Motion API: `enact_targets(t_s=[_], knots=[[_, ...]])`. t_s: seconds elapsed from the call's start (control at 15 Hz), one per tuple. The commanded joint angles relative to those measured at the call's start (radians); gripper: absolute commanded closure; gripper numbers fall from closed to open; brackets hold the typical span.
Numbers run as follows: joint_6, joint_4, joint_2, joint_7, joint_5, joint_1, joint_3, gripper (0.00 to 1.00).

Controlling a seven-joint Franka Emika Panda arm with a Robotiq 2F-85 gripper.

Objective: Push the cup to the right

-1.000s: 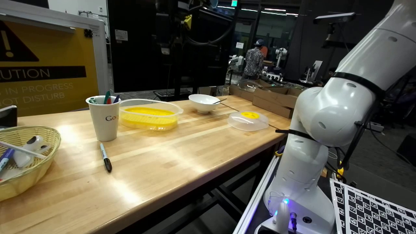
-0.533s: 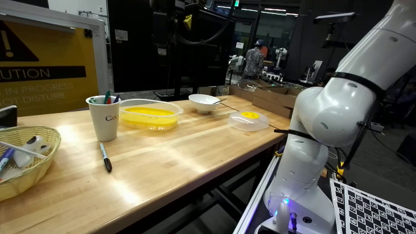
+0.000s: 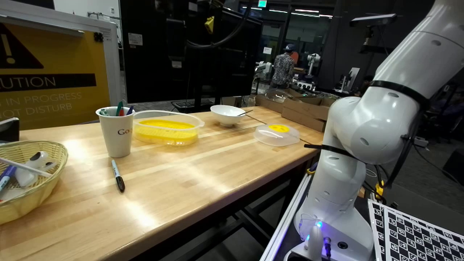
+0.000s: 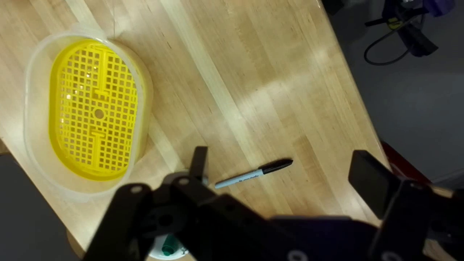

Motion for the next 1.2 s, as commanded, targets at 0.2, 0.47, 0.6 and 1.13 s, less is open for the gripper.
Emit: enact_targets(t_s=[0.2,0.47,0.6,1.13], knots=[[-0.127,0.041,0.032,0.192,0.005,0.007,0.064,0.00],[-0.160,0.066,0.047,0.343,0.031,0.006,0.097,0.00],[-0.164,0.081,0.063,0.389,0.054,0.007,0.105,0.00],[-0.145,0.186,0.185,0.465,0.096,-0.011,0.099,0.00]])
